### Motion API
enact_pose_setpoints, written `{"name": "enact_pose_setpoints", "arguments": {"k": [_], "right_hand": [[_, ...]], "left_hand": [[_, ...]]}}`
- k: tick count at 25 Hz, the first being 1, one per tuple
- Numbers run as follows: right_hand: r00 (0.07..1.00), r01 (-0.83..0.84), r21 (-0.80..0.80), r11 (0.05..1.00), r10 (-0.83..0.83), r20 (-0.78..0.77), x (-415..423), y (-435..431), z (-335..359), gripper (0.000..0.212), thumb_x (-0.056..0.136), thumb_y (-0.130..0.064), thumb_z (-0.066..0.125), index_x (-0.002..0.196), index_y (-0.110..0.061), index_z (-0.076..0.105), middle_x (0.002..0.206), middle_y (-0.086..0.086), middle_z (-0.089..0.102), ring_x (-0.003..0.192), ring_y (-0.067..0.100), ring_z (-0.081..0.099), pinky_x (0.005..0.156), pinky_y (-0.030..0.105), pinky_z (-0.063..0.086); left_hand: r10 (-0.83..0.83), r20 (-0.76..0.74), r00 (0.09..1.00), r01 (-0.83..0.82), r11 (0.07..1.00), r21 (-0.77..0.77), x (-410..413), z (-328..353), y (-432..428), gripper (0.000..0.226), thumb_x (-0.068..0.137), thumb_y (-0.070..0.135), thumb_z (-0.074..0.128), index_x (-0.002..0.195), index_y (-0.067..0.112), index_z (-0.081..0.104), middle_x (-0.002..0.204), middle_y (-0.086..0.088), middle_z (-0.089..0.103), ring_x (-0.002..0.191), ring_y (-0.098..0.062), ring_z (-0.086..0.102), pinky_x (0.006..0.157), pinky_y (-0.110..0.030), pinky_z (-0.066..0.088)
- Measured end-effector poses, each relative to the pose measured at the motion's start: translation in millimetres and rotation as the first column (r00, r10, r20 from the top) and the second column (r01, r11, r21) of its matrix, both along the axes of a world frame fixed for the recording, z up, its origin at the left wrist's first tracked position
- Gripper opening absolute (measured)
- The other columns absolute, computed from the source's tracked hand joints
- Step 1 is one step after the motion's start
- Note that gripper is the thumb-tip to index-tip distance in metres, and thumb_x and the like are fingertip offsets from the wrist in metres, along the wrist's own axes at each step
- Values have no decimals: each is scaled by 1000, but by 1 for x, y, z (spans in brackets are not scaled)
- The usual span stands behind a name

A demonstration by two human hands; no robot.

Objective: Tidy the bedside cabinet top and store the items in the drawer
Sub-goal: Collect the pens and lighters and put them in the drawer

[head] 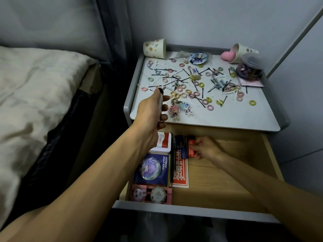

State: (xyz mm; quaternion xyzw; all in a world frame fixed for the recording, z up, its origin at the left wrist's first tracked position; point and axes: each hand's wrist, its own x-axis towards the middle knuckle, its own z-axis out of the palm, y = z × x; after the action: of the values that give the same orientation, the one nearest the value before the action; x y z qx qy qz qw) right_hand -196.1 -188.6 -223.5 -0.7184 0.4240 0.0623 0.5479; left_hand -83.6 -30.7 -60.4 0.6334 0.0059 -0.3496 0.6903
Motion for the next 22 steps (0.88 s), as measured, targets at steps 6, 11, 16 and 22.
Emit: {"name": "enact_pose_setpoints", "arguments": {"k": [6,11,16,22], "right_hand": [[998,39,-9,999,-38,49,3,0,-4,18,89,-3,66,78,-6,52,54,10,55,30,3,49,36,16,43],[993,84,-39,996,-80,90,0,1,-8,21,87,1,66,80,-4,47,58,15,54,29,4,50,35,17,43],[997,8,-164,986,4,74,-5,9,8,19,88,-12,69,86,-6,52,55,11,59,36,11,52,38,24,45],[904,-137,-116,984,173,391,-34,34,115,14,96,-20,56,102,-12,66,87,6,70,66,20,66,56,27,53]], "left_hand": [[3,8,1000,-3,1000,10,1,1,1,44,103,42,42,118,7,63,73,2,49,52,-10,40,47,-23,29],[17,6,1000,-17,1000,19,0,0,-2,39,103,37,43,117,6,62,75,1,50,55,-12,41,49,-24,30],[5,25,1000,-4,1000,-23,-3,-2,-3,24,101,26,50,108,7,63,73,0,55,57,-13,49,53,-25,41],[-199,66,978,207,970,-129,-17,-8,-7,15,89,11,68,103,8,63,85,-7,73,74,-16,66,71,-33,57]]}}
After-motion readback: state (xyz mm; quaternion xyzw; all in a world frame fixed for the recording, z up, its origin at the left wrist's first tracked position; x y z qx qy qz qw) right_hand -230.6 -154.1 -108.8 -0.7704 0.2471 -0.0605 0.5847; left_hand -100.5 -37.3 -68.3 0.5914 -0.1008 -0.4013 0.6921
